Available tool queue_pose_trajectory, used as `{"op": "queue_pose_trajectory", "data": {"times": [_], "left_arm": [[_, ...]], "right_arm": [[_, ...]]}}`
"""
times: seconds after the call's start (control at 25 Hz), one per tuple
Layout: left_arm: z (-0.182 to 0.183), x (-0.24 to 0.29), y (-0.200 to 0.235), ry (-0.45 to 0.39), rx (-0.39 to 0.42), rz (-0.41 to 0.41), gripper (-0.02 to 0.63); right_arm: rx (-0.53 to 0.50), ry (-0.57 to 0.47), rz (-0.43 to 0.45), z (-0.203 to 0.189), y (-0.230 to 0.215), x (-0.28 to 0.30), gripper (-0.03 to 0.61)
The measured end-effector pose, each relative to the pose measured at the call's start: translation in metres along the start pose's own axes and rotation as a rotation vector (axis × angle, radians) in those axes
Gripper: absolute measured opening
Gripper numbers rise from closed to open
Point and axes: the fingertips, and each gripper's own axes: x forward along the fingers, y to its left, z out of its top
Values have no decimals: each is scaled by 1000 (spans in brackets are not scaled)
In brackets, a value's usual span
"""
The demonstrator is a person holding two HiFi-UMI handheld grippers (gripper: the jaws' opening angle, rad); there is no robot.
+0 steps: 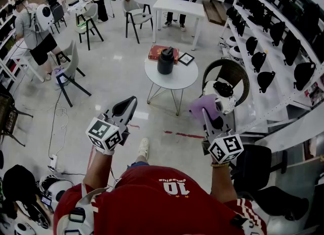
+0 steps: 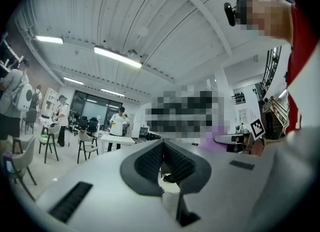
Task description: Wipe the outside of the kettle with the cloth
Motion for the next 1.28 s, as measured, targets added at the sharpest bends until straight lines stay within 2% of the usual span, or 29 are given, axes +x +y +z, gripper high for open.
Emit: {"op": "queue_pose_trajectory", "data": {"times": [0.16,0.64,0.96,1.28], "left_arm": [[-1,5,-2,-17,-41,-6,6],[-7,18,-11,5,-14,-19,6],[-5,20,-13,13,6,-4,6],[-10,22,6,-12,-51,29,6]], "right_arm": [[-9,-6,14,-3,-3,0,44],[-14,35,69,-6,0,2,44],[64,5,78,-6,-8,-3,43],[36,35,83,-21,-7,9,43]]}}
